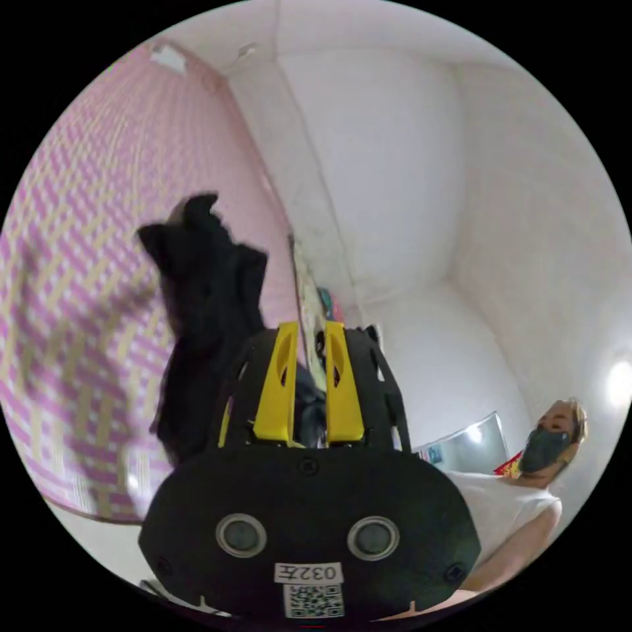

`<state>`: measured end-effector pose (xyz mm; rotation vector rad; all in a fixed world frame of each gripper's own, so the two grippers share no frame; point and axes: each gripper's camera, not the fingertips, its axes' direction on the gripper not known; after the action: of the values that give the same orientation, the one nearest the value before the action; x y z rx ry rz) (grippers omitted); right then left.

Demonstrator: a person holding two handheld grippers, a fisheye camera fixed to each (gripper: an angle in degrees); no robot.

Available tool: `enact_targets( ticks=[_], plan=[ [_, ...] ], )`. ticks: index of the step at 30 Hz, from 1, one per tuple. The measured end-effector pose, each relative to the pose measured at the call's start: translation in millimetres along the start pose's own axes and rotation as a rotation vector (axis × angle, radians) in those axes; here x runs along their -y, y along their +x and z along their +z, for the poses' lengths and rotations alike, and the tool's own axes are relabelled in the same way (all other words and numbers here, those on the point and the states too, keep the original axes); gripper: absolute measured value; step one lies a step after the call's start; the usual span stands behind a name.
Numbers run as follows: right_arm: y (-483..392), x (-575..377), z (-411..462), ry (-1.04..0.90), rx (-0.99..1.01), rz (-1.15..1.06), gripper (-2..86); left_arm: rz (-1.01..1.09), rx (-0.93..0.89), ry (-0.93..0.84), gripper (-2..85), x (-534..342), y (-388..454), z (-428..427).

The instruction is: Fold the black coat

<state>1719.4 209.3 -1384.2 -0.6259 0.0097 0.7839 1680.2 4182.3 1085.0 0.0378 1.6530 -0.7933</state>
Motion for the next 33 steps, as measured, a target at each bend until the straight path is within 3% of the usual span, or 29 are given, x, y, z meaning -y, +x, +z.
enact_targets(
  ticks=[3, 7, 10, 13, 19, 24, 27, 30, 33],
  plan=[
    [-23, -27, -21, 0.089, -0.111, 0.017, -0.9, -0.070, 0.082, -0.176, 4.5, -54, -28, 51],
    [-73, -40, -40, 0.132, -0.240, -0.023, -0.9, 0.000, 0.303, -0.401, 4.6, -116, -3, 118],
    [-96, -40, -43, 0.116, -0.287, -0.041, -0.9, 0.059, 0.358, -0.537, 3.2, -139, 16, 171],
    [-104, -38, -41, 0.079, -0.302, -0.034, -0.8, 0.098, 0.529, -0.690, 0.2, -143, 23, 228],
    [-99, -38, -36, 0.053, -0.227, 0.002, -0.9, 0.059, 0.588, -0.646, -0.9, -109, 53, 309],
    [-99, -22, -33, 0.057, -0.195, 0.032, -0.9, 0.159, 0.701, -0.604, -0.9, -56, 85, 412],
    [-109, -7, -28, 0.017, -0.221, 0.030, -0.9, 0.243, 0.866, -0.658, -0.9, -15, 110, 491],
    [-121, -2, -37, 0.026, -0.204, 0.045, -0.9, 0.171, 1.048, -0.651, -0.7, 11, 133, 536],
    [-127, -2, -63, 0.047, -0.206, 0.064, -0.9, 0.197, 0.880, -0.527, -0.3, 8, 167, 520]
  ],
)
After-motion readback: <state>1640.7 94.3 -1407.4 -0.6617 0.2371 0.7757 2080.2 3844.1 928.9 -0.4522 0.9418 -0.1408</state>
